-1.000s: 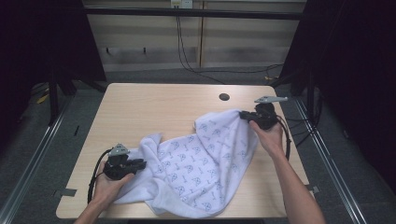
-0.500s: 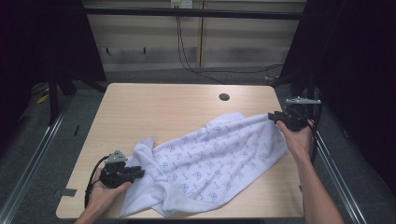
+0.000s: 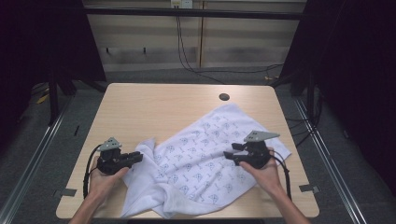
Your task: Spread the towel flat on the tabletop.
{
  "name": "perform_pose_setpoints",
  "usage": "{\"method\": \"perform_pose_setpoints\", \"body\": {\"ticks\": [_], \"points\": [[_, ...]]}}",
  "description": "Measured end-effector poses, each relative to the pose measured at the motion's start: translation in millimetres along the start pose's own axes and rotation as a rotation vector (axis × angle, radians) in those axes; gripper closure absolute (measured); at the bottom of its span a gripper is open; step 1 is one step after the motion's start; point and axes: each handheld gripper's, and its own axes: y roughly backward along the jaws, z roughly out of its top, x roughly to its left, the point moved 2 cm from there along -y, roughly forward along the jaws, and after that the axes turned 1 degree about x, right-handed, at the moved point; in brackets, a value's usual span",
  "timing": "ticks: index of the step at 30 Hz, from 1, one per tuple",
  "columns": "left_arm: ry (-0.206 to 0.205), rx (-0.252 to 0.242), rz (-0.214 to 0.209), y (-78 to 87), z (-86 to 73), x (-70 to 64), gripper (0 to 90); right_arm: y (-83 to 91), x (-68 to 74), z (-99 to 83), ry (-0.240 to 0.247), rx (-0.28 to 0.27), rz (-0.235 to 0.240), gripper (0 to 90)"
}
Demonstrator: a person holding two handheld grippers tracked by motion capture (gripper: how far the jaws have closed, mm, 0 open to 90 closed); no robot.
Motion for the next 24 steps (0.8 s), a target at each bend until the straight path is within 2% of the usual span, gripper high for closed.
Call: {"method": "perform_pose_setpoints", "body": {"ticks": [2,3,4,6,8,10,13,15,17,18,19,20,22,24], "points": [[-0.027,0.023,0.022,-5.6,-4.7,0.5,67.9,-11.3,18.7,-6.8,0.041,0.036,0.035,46.4],[-0.035,0.037,0.028,-8.7,-6.7,0.3,69.7,-18.8,27.3,-11.2,0.067,0.079,0.050,45.2],[-0.034,0.059,0.036,-11.8,-8.5,0.8,73.5,-25.4,35.3,-16.0,0.082,0.112,0.072,44.7],[-0.048,0.080,0.032,-15.0,-9.9,0.7,81.8,-36.9,48.0,-24.9,0.073,0.143,0.112,42.8],[-0.049,0.088,0.042,-14.0,-8.9,0.5,86.1,-44.9,57.6,-30.9,0.099,0.168,0.125,41.4],[-0.045,0.087,0.047,-13.6,-9.0,-0.5,87.0,-49.2,62.2,-35.0,0.119,0.189,0.118,42.4],[-0.025,0.083,0.029,-11.8,-10.4,0.7,87.2,-50.6,56.9,-36.0,0.124,0.192,0.104,53.3],[-0.001,0.069,0.016,-9.9,-11.1,2.1,87.0,-50.3,51.0,-35.5,0.131,0.190,0.074,69.1],[-0.008,0.062,0.003,-7.1,-11.3,2.5,86.2,-51.1,46.1,-34.1,0.133,0.189,0.068,79.2],[0.004,0.051,-0.007,-5.6,-11.4,2.1,85.1,-51.7,43.2,-33.4,0.134,0.189,0.054,82.8],[0.008,0.040,-0.017,-3.6,-11.1,2.3,83.4,-52.4,39.9,-32.3,0.133,0.190,0.054,83.7],[0.006,0.032,-0.009,-0.8,-10.7,3.0,81.6,-52.7,36.6,-31.1,0.133,0.197,0.060,84.0],[0.016,0.005,-0.013,4.6,-10.4,4.7,84.0,-53.7,27.5,-28.7,0.139,0.200,0.061,84.7],[0.022,-0.006,-0.010,8.0,-10.9,7.1,87.3,-53.2,15.8,-26.8,0.146,0.201,0.043,84.7]]}}
